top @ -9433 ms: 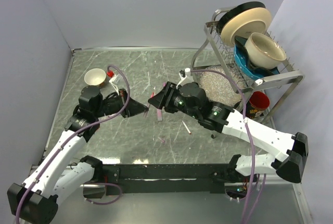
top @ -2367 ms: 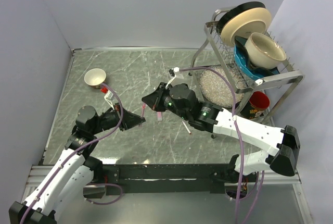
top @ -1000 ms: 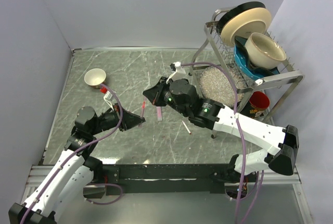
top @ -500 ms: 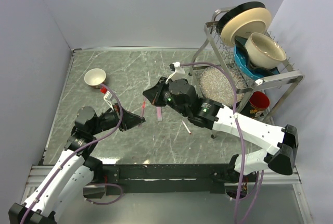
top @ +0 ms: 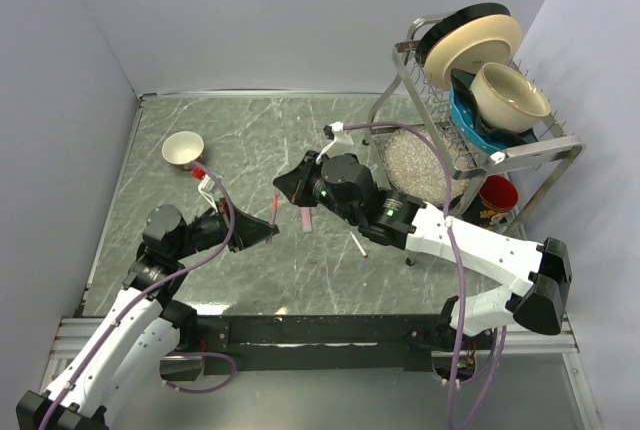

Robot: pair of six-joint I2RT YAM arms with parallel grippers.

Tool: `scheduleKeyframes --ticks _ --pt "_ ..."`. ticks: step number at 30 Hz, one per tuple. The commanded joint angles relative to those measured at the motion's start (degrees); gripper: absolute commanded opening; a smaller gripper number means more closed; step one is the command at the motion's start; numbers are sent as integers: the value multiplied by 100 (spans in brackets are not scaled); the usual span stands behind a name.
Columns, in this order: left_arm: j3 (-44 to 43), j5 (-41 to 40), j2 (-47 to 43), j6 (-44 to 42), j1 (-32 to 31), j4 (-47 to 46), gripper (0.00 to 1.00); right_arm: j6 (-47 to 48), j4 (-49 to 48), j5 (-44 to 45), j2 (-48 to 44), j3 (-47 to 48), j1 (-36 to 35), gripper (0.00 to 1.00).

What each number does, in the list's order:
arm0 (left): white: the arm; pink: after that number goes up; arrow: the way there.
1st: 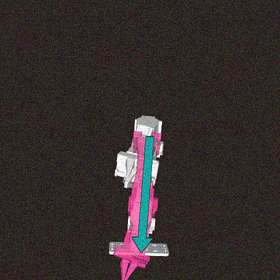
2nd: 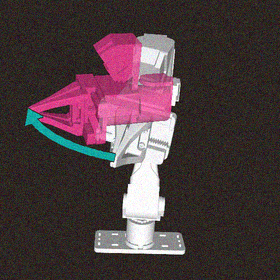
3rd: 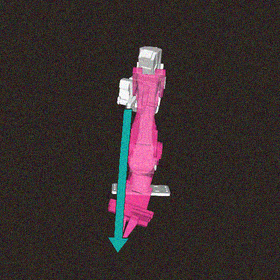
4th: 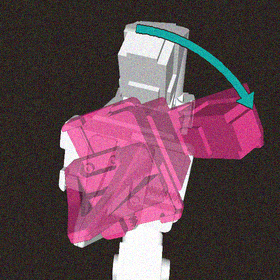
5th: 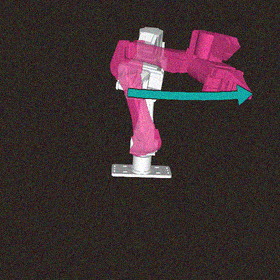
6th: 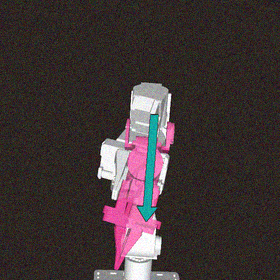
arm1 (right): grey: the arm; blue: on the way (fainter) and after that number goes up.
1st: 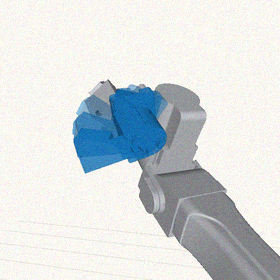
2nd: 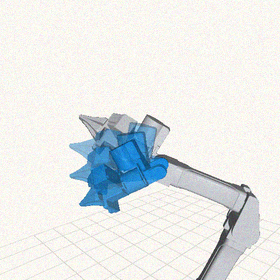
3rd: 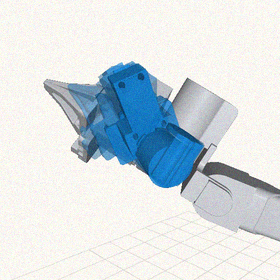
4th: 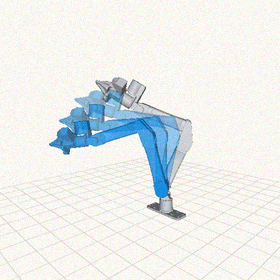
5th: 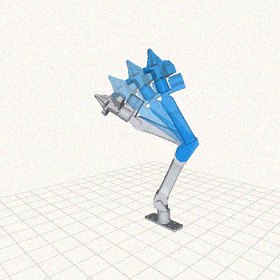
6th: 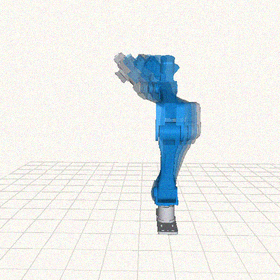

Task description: Insert the pens into the pen caps

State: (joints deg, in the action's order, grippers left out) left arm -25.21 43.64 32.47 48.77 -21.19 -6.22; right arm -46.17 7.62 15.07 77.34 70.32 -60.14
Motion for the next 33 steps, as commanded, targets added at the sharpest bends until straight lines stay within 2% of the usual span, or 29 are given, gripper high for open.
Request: scheduleKeyframes --ticks 1,8,17,26,33 --pt "-274 -83 40 62 1 -450 1 -181 -252 13 -184 -255 -129 0" --pt "-458 -505 312 282 1 -687 1 -629 -567 171 -351 -818 -428 0" --pt "-599 -769 611 361 1 -828 1 -560 -498 383 -501 -994 -569 0" --pt "-704 -1243 796 -26 1 -881 1 -665 -753 -206 -536 -1389 -850 0" --pt "-1090 -1341 1445 -149 36 -1188 1 -823 -1270 -583 -527 -1854 -1333 0"
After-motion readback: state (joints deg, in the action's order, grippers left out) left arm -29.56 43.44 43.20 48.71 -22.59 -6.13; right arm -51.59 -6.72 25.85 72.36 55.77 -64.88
